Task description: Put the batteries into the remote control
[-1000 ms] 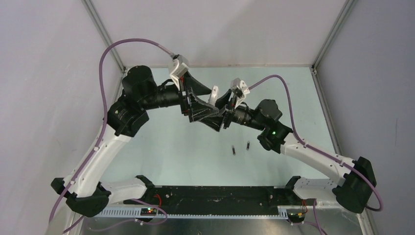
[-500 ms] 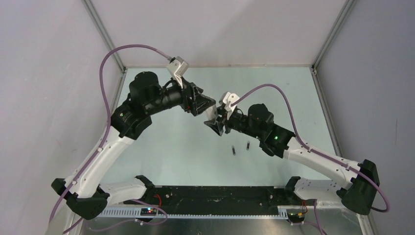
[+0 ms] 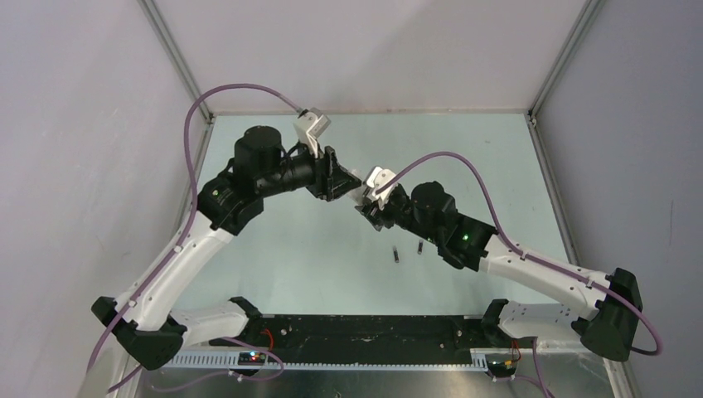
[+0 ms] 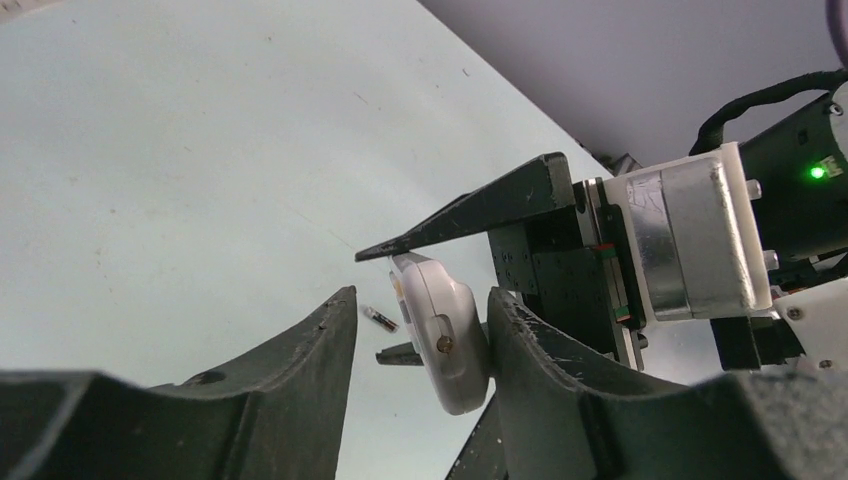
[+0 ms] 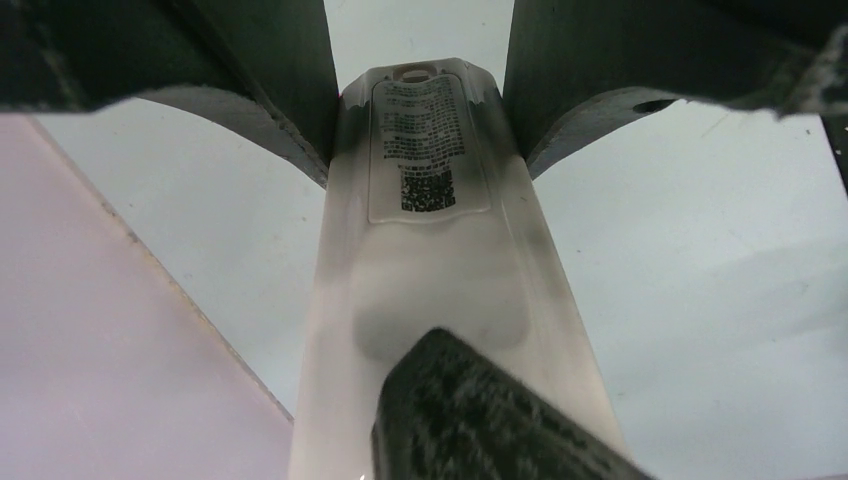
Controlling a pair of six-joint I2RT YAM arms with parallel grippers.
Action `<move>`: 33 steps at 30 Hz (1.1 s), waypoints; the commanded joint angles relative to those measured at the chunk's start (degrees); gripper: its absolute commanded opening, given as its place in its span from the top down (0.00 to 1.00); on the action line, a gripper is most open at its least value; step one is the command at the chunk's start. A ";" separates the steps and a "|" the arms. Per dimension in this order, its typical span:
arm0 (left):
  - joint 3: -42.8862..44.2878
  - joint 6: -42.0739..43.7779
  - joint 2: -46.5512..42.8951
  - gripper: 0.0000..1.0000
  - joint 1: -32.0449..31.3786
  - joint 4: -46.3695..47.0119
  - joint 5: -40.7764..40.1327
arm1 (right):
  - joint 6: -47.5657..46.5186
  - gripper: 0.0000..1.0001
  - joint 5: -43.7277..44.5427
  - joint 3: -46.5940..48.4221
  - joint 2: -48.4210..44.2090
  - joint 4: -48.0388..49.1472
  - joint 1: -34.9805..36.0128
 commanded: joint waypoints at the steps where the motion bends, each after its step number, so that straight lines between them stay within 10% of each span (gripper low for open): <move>1: -0.33 0.22 1.43 0.47 -0.39 -3.01 2.27 | -2.59 0.82 3.49 3.12 -1.03 2.18 0.78; 11: 1.86 0.48 4.14 0.52 -0.36 -7.00 3.44 | -4.11 0.82 5.03 3.05 -0.63 0.99 2.11; 20: 2.50 -0.39 5.31 0.99 -0.40 -7.95 4.85 | -3.35 0.81 4.97 2.79 -0.41 1.53 2.46; 24: 3.63 -0.23 5.25 1.00 -0.27 -7.95 3.51 | -1.88 0.59 5.13 1.39 -0.88 2.88 2.03; 27: 4.45 0.01 5.12 1.00 0.29 -7.87 2.11 | 0.07 0.12 5.64 -0.10 -2.44 4.22 1.16; 33: 5.31 0.26 5.14 1.00 2.92 -7.85 2.51 | 13.09 0.01 -5.50 -3.33 -12.10 1.42 -8.22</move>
